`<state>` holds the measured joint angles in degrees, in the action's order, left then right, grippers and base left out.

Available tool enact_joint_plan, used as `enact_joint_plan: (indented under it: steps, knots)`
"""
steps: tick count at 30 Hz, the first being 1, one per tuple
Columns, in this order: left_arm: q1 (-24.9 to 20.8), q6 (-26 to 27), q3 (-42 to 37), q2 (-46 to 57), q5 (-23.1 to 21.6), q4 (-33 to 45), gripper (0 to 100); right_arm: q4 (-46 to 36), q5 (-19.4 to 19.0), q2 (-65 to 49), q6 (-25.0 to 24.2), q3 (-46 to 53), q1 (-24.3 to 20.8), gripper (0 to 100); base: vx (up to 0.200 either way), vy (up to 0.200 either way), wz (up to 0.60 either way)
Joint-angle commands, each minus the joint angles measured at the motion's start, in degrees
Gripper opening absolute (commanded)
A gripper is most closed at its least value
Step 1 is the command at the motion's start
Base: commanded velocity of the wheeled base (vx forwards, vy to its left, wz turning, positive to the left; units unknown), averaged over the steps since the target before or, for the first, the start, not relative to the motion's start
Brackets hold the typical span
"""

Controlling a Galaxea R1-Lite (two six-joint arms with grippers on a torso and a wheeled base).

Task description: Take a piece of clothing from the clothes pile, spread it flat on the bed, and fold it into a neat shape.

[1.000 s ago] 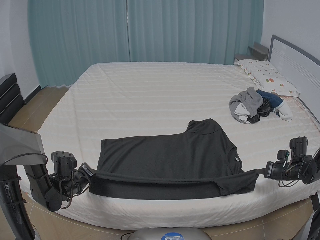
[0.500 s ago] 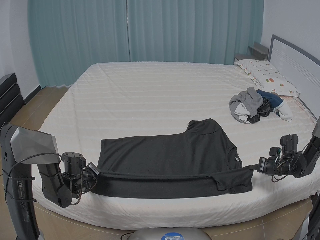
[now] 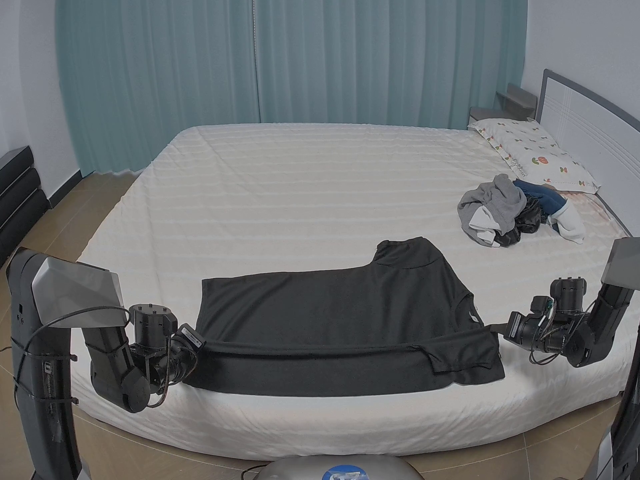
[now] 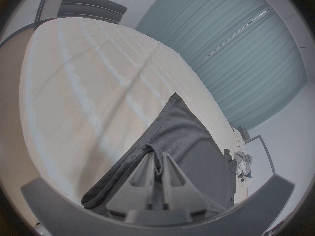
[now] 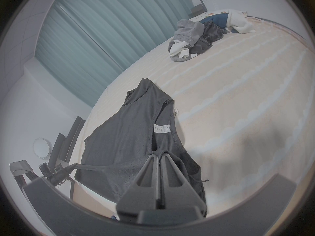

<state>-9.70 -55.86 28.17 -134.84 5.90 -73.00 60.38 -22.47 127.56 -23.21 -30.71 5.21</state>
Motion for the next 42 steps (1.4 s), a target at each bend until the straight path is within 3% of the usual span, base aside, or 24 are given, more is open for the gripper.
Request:
enact_joint_plan:
  steps: [1, 9, 13, 20, 27, 32, 42]
  knots:
    - [-0.1, -0.6, 0.7, -0.3, 0.0, 0.0, 100, 2.5, -0.1, 5.1, -1.4, 0.0, 0.0, 100, 0.0, 0.0, 0.0]
    - [-0.1, -2.2, 1.4, -0.9, 0.1, 0.0, 100, 11.8, -0.6, 7.1, -8.8, 0.9, 0.0, 100, 0.0, 0.0, 0.0]
    - [0.0, -4.2, 1.5, -0.7, 0.1, 0.0, 100, 14.0, -0.7, 7.3, -10.0, 1.6, 0.1, 100, 0.0, 0.0, 0.0]
    - [2.4, -6.4, -0.4, 4.6, -1.0, 0.0, 100, 18.3, -1.0, 5.7, -18.2, 4.6, 0.0, 100, 0.0, 0.0, 0.0]
    - [2.8, -7.0, -2.0, 6.8, -1.5, 0.0, 100, 19.4, -1.7, 5.3, -20.0, 5.0, 0.1, 100, 0.0, 0.0, 0.0]
    - [1.2, -7.0, -5.8, 16.1, -3.5, 1.3, 100, 19.4, -1.7, 5.2, -22.1, 5.0, 0.1, 100, 0.0, 0.0, 0.0]
    - [-0.5, -7.4, 4.1, 14.8, -5.5, 13.9, 100, 19.5, -1.7, 5.3, -22.1, 5.3, -0.5, 100, 0.0, 0.0, 0.0]
